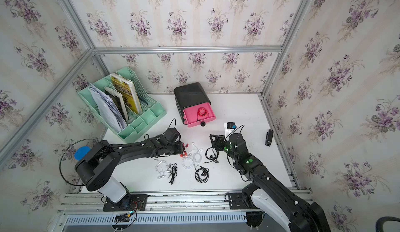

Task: Place the wired earphones into the drawer by color
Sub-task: Pick up the wired earphones from the center of the board.

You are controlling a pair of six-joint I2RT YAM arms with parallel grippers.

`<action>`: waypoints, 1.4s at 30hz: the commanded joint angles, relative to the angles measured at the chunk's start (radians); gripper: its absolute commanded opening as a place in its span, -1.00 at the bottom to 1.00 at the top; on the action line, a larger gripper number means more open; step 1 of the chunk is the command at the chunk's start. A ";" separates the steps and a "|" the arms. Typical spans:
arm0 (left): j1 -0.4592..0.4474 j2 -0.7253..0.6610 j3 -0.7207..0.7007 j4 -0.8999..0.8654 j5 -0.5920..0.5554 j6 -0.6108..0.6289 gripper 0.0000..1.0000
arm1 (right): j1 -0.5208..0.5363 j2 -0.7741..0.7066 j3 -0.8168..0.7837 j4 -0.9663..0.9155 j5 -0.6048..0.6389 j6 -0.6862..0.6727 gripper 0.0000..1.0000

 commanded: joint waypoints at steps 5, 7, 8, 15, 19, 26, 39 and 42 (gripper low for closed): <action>0.000 0.018 0.008 0.028 0.007 0.003 -0.31 | 0.001 -0.004 0.000 0.009 0.013 -0.008 0.30; 0.000 0.023 0.008 0.028 0.004 0.006 -0.37 | 0.001 -0.003 0.001 0.008 0.013 -0.008 0.30; 0.000 0.024 0.008 0.030 0.004 0.006 -0.41 | 0.001 -0.004 0.000 0.008 0.013 -0.007 0.30; 0.000 0.033 0.012 0.033 0.006 0.004 -0.57 | 0.001 -0.004 -0.001 0.006 0.014 -0.007 0.30; 0.000 0.030 0.013 0.029 0.001 0.007 -0.65 | 0.001 -0.009 -0.003 0.003 0.017 -0.006 0.30; 0.000 0.018 0.015 0.018 -0.003 0.011 -0.75 | 0.000 -0.008 -0.002 0.004 0.019 -0.005 0.30; 0.000 -0.138 0.046 -0.119 -0.079 0.071 -0.79 | 0.000 -0.013 0.003 0.004 0.021 -0.005 0.30; 0.000 -0.189 0.062 -0.172 -0.106 0.098 -0.79 | 0.001 -0.015 0.003 0.011 0.022 -0.006 0.30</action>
